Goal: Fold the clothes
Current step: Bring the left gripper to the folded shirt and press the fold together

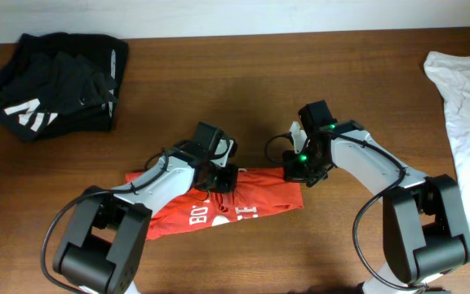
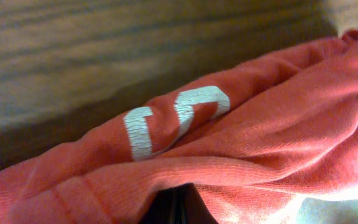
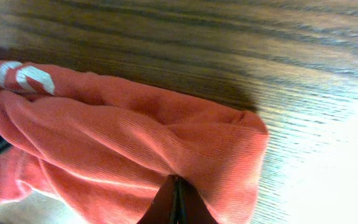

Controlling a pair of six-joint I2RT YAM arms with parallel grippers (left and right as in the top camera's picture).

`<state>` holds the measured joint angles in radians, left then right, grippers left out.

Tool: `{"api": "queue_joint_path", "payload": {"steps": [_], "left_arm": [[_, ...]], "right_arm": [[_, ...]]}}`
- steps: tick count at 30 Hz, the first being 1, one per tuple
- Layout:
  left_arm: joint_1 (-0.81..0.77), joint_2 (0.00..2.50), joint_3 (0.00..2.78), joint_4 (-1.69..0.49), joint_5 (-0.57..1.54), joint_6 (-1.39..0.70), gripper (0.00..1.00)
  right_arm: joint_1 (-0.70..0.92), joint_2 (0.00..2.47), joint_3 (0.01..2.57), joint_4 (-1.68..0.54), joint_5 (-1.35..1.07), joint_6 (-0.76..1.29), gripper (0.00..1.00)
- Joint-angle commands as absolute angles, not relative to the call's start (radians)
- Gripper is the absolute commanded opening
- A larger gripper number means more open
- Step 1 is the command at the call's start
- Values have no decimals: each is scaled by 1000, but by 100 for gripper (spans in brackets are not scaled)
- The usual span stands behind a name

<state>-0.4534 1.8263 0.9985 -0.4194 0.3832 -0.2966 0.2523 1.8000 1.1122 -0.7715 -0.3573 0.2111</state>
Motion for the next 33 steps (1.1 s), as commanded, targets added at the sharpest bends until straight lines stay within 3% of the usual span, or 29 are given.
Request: {"api": "queue_joint_path", "payload": {"steps": [1,4,6,8,12,14,17,19,22,27,30,33], "left_arm": [[-385,1850,993,-439,276,-303,5],[-364,1708,1044,-596,385,-298,6],[-366,1573,1050,-694,385,-299,18],[-366,1508,1050,-786,387,-300,21],[-373,1563,1011,-794,424,-299,21],[-398,1656,1008,-762,482,-299,21],[-418,1807,1008,-735,535,-299,17],[-418,1892,1008,-742,493,-299,17],[-418,1908,1008,-800,463,-303,6],[-418,1725,1009,-865,414,-302,8],[-418,1558,1011,-855,375,-303,11],[-418,1475,1011,-770,355,-304,15]], "right_arm": [[254,1794,1104,-775,-298,244,4],[253,1782,1216,-903,-294,271,4],[253,1779,1351,-1068,-294,270,4],[257,1779,1401,-1164,-346,266,5],[304,1782,1271,-1061,-426,237,5],[317,1783,1142,-892,-501,276,5],[319,1790,1007,-746,-415,384,6],[319,1790,975,-736,-331,402,8],[305,1790,974,-741,-230,429,4],[221,1787,1147,-912,-227,381,4],[221,1785,1312,-1042,-239,371,13],[222,1789,1333,-998,-342,322,30]]}}
